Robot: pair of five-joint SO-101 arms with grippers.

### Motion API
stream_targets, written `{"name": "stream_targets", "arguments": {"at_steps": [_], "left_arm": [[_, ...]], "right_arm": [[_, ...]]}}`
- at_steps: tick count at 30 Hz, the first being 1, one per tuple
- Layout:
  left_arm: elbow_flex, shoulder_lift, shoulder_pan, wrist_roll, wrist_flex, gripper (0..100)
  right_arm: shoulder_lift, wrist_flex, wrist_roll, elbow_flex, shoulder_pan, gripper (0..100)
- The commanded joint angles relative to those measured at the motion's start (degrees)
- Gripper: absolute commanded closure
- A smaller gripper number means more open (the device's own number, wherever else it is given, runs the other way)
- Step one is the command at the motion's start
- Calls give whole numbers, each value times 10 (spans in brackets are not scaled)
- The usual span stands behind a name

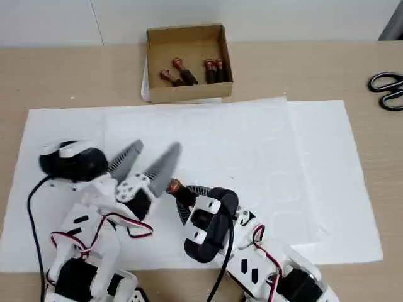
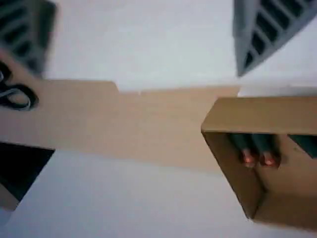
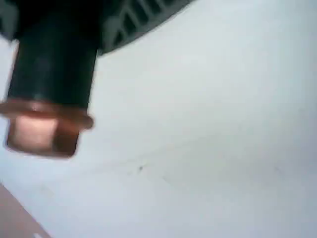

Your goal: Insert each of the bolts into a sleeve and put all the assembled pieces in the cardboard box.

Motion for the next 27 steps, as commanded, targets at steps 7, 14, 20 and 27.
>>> {"name": "stream_targets", "arguments": {"at_steps": [7,14,20,27], "left_arm": [[-2,4,-25,-11,-84,992],[-50,104,-96,-16,-158,992],[-189,321,-113,-12,-164,992],[-402,520,-92,22,-119,992]], "right_arm": [[-6,-18,1,-5,89,994],[1,-19,-47,-2,163,995],[1,-19,-90,28,248,995],[1,-15,-145,25,319,995]]}}
